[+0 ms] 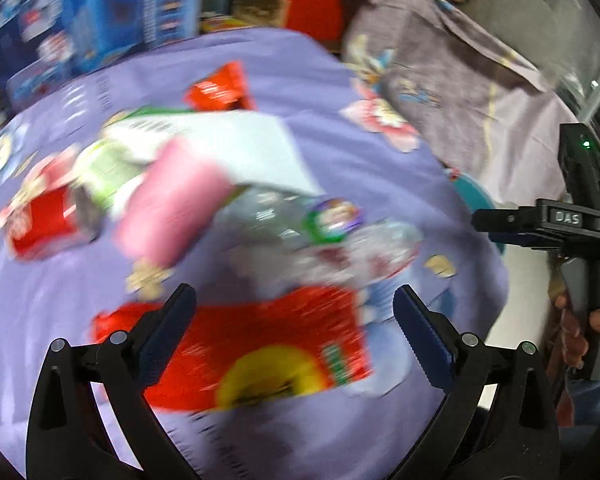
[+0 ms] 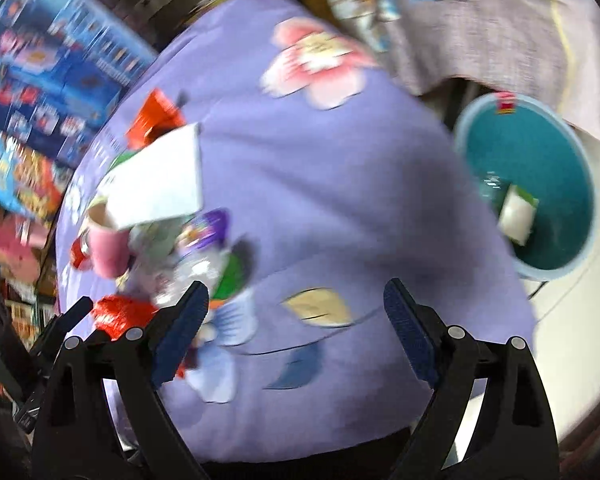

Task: Collect trash
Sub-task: 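Return both tools to the table and reach for the wrappers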

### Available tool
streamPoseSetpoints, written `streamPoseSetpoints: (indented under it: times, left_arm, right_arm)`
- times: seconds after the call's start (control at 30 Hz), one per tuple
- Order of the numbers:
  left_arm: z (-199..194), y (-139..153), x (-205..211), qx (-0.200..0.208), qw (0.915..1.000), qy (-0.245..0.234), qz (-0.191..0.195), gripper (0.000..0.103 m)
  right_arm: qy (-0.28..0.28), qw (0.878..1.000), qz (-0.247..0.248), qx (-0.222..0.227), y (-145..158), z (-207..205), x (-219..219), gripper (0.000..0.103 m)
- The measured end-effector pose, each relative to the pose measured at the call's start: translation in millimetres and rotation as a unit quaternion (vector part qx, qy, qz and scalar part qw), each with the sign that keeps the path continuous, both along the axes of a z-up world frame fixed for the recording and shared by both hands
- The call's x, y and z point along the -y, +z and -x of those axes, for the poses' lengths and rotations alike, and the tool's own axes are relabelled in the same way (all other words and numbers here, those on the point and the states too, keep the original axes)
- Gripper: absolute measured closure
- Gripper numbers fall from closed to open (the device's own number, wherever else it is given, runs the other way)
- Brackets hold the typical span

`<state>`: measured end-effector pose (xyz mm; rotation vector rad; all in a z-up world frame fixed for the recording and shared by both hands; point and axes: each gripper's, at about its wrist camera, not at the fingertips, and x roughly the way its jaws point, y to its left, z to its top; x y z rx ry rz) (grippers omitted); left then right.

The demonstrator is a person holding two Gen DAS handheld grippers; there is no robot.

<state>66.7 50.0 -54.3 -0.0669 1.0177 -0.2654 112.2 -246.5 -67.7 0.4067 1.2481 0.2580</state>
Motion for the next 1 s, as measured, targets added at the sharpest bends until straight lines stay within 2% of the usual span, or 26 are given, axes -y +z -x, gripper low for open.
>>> streamPoseSetpoints:
  times: [0.17, 0.3, 0.43, 0.67, 0.8, 0.9, 1.0]
  left_arm:
    - [21.6, -3.5, -55.8, 0.005, 0.9989, 0.046, 0.001, 0.004]
    - [32.6, -14.0, -85.7, -0.001, 0.9978, 0.066, 0.003, 0.004]
    - [37.2, -32.3, -96.6, -0.025, 0.9968, 0.074, 0.013, 0.004]
    - [41.3, -52.2, -99.6, -0.048, 0.9959, 0.069, 0.032, 0.004]
    - [39.3, -56.4, -93.6, -0.044, 0.9968, 0.06, 0.029, 0.004]
    - [35.2, -57.2, -88.3, -0.042, 0.9971, 0.055, 0.032, 0.004]
    - [32.5, -56.8, -80.5, -0.037, 0.997, 0.046, 0.05, 0.005]
  right_arm:
    - [0.041, 0.999, -0.002, -0.012, -1.6, 1.7, -52.9, 0.018]
    - [0.071, 0.997, 0.019, 0.01, 10.3, 0.9, -87.7, 0.018]
    - [0.113, 0.993, 0.043, 0.016, 10.1, -6.9, -121.8, 0.018]
    - [0.135, 0.987, 0.09, -0.019, -20.6, -21.8, -149.8, 0.018]
    - [0.144, 0.984, 0.103, -0.008, -28.9, -20.6, -156.5, 0.018]
    - [0.156, 0.982, 0.109, 0.011, -27.7, -17.7, -160.7, 0.035]
    - [0.164, 0.98, 0.107, 0.026, -22.1, -12.6, -164.0, 0.073]
